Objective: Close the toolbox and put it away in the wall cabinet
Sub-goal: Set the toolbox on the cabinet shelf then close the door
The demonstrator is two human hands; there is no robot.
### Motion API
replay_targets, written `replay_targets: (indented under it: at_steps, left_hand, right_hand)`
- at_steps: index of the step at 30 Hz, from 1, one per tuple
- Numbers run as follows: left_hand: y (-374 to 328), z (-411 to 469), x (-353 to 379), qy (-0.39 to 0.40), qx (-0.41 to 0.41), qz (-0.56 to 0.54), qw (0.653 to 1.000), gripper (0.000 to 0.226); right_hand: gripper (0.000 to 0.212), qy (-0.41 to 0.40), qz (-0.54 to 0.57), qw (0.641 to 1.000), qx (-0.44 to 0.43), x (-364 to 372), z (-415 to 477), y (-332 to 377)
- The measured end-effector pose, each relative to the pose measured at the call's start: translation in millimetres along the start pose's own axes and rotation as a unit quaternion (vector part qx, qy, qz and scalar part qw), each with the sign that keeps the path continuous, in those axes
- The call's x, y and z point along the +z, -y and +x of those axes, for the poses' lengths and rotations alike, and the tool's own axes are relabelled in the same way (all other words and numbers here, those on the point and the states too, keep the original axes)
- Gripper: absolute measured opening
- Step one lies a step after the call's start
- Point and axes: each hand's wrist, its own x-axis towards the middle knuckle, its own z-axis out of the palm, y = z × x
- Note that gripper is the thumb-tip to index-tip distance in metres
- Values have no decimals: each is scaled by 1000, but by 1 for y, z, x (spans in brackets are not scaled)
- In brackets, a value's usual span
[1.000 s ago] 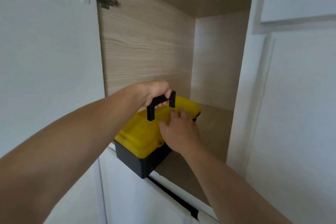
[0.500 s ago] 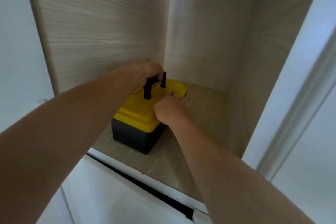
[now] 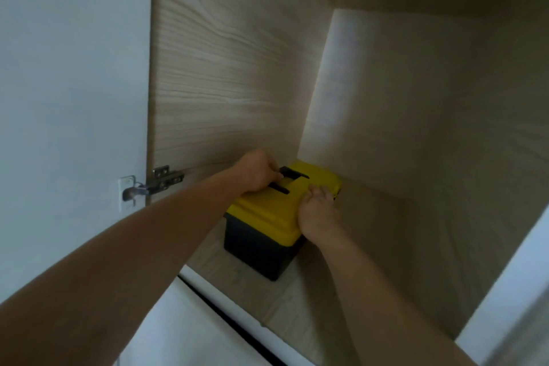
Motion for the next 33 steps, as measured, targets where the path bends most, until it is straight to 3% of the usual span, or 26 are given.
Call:
replay_targets:
  at_steps: [6,11,14,19,25,29,33]
  left_hand:
    - [10,-59,-11,-54,-12,-29,998,37]
    - [18,-131,-46,-82,-34,-12,996,34]
    - [13,-173,-66,-115,-61,18,991,44]
    - [0,-245,-87,-150,-77,57,984,43]
    - [-3,-320,-124,-218,-110,111,963,45]
    - [17,-369,-168,-330,-158,128,922,47]
    - [43,-423,-216,-512,-212,131,822,46]
  right_hand:
    - [51,-2,42,999,11,-3,-4,-4]
    - [48,-44,69,997,-3,-16,-30,9]
    - [58,-66,98,991,-67,-25,-63,19]
    - [57,-135,-11,965,-223,-43,-121,32]
    - [57,-129,-67,930,-338,-60,-177,56]
    - [57,-147,-97,905,-389,-71,-204,80]
    - [56,-170,-98,882,-429,-80,-222,124]
